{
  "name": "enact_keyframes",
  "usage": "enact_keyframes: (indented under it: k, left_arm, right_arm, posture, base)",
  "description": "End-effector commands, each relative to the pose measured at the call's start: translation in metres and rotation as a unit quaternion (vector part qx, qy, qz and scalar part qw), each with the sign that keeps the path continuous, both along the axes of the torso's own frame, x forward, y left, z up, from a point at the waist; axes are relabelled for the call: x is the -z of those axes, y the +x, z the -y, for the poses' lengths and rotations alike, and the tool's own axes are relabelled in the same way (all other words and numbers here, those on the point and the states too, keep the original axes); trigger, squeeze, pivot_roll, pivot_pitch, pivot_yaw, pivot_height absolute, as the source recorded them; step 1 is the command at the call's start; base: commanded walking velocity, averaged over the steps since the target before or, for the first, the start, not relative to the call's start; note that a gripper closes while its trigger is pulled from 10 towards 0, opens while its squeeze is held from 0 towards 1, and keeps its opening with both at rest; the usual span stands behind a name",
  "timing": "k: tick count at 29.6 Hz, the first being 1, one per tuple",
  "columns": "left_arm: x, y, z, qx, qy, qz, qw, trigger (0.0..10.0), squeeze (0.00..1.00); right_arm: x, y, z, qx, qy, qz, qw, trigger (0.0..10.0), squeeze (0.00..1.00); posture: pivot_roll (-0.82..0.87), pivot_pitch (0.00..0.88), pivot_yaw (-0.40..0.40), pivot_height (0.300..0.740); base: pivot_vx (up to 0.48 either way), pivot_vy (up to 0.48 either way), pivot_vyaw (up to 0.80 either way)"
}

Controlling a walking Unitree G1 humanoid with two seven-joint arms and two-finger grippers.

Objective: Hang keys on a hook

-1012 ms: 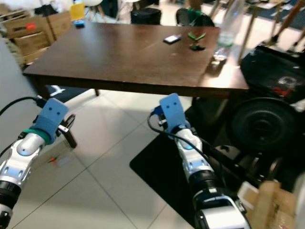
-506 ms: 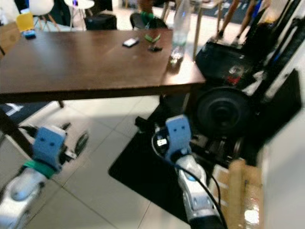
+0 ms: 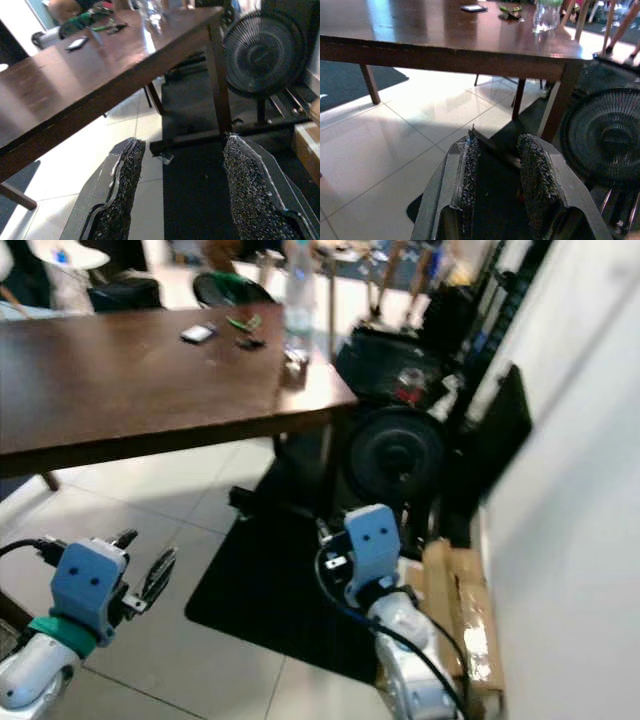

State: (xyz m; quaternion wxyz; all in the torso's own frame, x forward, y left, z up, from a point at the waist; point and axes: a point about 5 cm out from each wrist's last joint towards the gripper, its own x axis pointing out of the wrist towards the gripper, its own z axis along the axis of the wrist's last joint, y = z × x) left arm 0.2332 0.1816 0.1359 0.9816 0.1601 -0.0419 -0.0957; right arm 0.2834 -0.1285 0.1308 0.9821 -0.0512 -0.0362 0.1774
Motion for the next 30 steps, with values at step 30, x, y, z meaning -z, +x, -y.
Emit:
enact_keyframes:
  k: [30]
  left_arm:
    - [-0.008, 0.008, -0.008, -0.078, 0.005, -0.002, 0.997, 10.0, 0.00]
  right_arm:
    - [-0.020, 0.008, -0.020, -0.005, 0.030, 0.028, 0.999, 10.0, 0.00]
  posture:
    - [-0.04, 0.010, 0.076, 0.740]
  base:
    - [0.348, 0.000, 0.01]
